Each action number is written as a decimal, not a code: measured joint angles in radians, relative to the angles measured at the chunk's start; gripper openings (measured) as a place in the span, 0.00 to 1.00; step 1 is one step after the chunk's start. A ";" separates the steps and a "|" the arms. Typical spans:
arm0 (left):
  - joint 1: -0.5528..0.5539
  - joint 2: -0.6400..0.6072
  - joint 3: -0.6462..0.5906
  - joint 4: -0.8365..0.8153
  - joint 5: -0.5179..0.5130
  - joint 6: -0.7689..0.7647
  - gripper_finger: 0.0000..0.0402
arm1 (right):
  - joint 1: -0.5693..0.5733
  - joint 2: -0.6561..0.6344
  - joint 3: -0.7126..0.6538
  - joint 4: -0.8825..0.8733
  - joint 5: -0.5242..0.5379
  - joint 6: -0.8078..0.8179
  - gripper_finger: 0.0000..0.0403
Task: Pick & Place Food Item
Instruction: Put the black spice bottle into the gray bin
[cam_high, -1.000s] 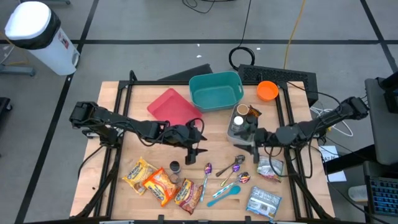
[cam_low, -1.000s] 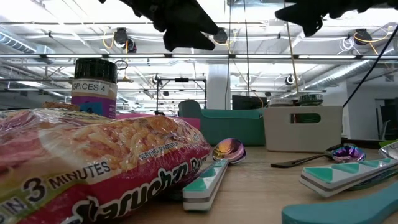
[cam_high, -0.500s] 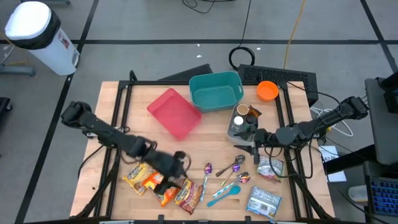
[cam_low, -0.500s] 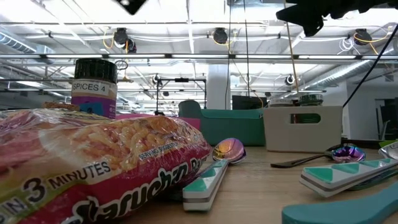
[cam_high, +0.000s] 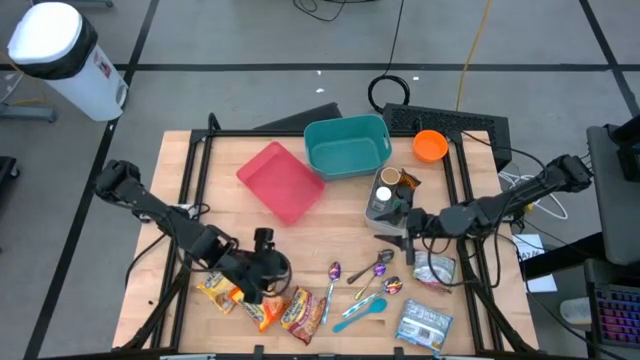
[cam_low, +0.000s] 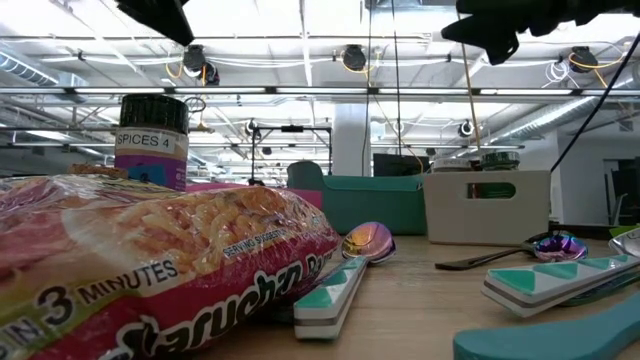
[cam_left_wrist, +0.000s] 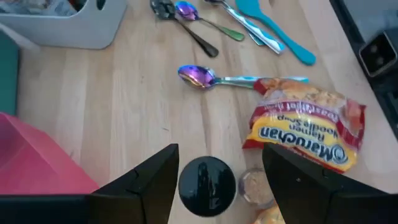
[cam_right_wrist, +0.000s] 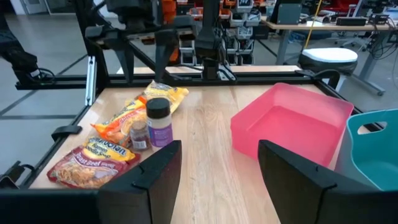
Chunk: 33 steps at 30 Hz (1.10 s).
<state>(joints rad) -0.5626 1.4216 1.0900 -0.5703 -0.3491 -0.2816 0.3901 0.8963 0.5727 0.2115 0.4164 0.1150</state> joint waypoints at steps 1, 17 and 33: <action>0.003 0.002 0.000 0.000 0.008 -0.015 0.59 | 0.000 0.004 0.000 0.000 0.000 -0.001 0.50; 0.048 0.073 0.000 -0.078 0.007 -0.115 0.59 | 0.000 0.010 0.000 0.000 0.000 -0.007 0.50; 0.048 0.073 0.000 -0.087 0.064 -0.160 0.59 | 0.000 0.010 0.000 0.000 0.000 -0.004 0.50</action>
<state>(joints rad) -0.5148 1.4948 1.0897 -0.6576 -0.2852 -0.4419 0.3901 0.9058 0.5724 0.2111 0.4159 0.1108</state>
